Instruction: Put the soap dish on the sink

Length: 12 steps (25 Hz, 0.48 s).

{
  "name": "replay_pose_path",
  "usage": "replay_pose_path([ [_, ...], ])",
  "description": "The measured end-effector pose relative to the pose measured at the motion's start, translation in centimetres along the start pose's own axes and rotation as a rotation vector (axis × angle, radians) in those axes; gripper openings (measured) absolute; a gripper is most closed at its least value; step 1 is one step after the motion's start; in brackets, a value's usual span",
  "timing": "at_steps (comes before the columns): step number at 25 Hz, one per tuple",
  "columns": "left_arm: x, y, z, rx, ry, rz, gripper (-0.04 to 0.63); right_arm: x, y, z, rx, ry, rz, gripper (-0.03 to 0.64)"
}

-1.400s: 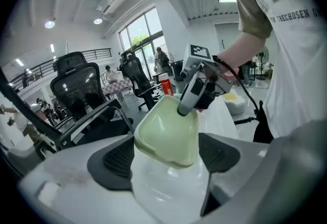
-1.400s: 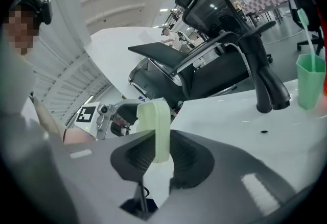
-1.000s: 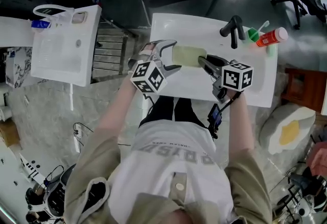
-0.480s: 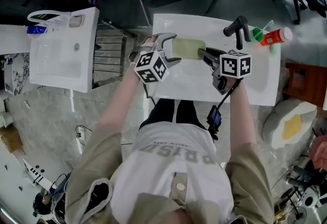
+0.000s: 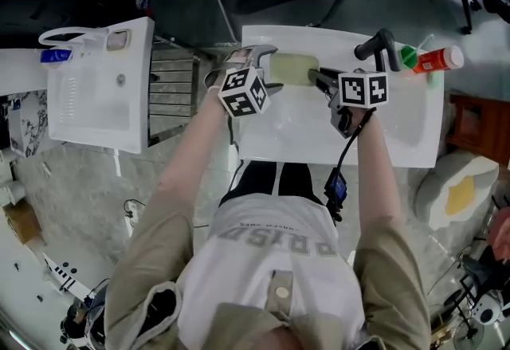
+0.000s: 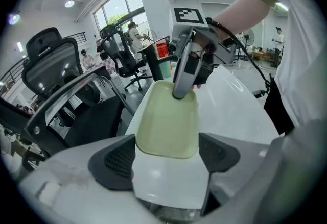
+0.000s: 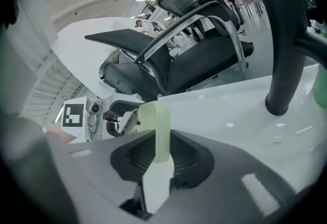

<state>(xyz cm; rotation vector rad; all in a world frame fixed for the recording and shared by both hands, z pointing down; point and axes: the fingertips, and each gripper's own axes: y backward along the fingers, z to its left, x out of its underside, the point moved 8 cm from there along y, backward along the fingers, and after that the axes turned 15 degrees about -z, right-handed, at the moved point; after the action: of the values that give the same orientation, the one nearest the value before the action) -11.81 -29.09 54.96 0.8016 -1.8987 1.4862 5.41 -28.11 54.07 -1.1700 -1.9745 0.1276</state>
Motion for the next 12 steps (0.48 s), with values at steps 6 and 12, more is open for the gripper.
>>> replay_pose_path([
  [6, 1.0, -1.2, 1.3, 0.040, 0.048, 0.063, 0.403, -0.3, -1.5, -0.8, 0.028, -0.009, 0.022, 0.074],
  [12, 1.5, -2.1, 2.4, 0.080, 0.065, 0.120, 0.403, -0.8, -2.6, -1.7, 0.041, -0.020, 0.043, 0.074],
])
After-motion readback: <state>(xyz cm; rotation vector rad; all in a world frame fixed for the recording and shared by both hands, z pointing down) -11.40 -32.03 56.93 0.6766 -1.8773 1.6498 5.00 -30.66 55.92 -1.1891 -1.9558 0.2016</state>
